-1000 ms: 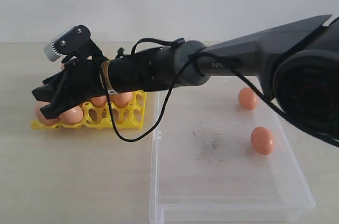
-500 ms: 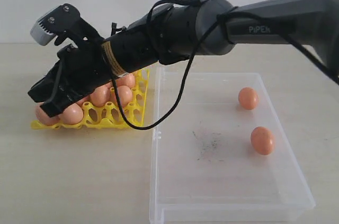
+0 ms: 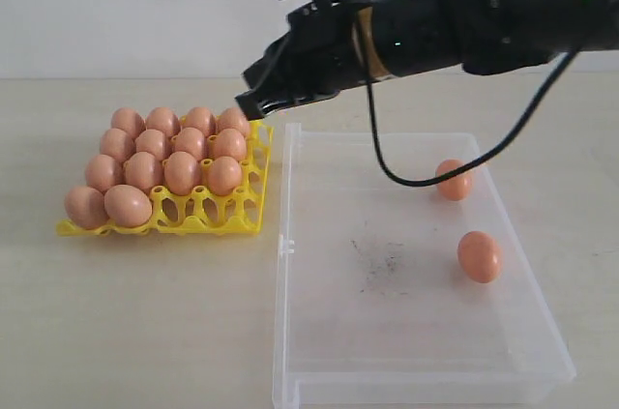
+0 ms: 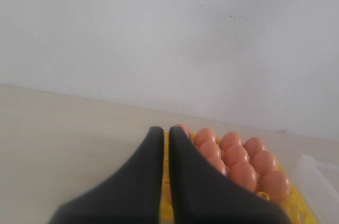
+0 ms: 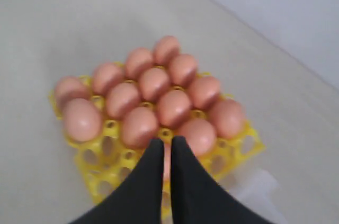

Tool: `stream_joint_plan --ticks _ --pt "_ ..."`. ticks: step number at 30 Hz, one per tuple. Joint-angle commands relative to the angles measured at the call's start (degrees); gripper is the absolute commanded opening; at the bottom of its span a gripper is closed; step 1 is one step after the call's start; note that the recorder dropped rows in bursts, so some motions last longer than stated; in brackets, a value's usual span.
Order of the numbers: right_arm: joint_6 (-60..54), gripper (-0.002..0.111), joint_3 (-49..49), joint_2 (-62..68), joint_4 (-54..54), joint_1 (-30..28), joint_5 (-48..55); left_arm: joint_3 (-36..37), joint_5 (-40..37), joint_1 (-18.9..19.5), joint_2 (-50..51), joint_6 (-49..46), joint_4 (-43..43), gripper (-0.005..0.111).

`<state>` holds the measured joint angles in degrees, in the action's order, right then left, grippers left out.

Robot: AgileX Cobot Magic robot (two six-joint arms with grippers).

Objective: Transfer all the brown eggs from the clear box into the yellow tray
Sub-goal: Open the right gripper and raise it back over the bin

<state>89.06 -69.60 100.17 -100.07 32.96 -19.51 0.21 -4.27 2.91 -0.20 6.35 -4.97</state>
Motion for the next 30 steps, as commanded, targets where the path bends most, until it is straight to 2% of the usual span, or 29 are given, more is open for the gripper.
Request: stream_joint_plan --ticks 1,7,11,13,16,21,24,26,30 --pt "0.0 0.0 6.8 -6.8 0.1 -0.8 17.0 -0.2 0.3 -0.2 0.2 0.1 0.0 0.004" --pt "-8.0 0.0 14.7 -12.2 3.1 -0.8 43.4 -0.2 0.3 -0.2 0.2 0.1 0.0 0.004" --pt "-28.3 0.0 15.7 -12.0 22.4 -0.8 60.3 -0.2 0.3 -0.2 0.2 0.1 0.0 0.004" --pt "-36.5 0.0 15.6 -11.7 30.3 -0.9 64.5 -0.2 0.3 -0.2 0.2 0.1 0.0 0.004" --pt "-46.5 0.0 15.5 -11.7 43.0 -2.0 63.3 -0.2 0.3 -0.2 0.2 0.1 0.0 0.004" --pt "-60.5 0.0 15.0 -11.5 66.6 -6.8 52.6 -0.2 0.3 -0.2 0.2 0.1 0.0 0.004" --pt "-71.3 0.0 14.9 -11.5 79.7 -8.5 49.8 -0.2 0.3 -0.2 0.2 0.1 0.0 0.004" --pt "-76.5 0.0 14.8 -11.5 84.7 -8.4 50.5 -0.2 0.3 -0.2 0.2 0.1 0.0 0.004" --pt "-77.2 0.0 14.8 -11.5 88.5 -8.4 56.4 -0.2 0.3 -0.2 0.2 0.1 0.0 0.004"
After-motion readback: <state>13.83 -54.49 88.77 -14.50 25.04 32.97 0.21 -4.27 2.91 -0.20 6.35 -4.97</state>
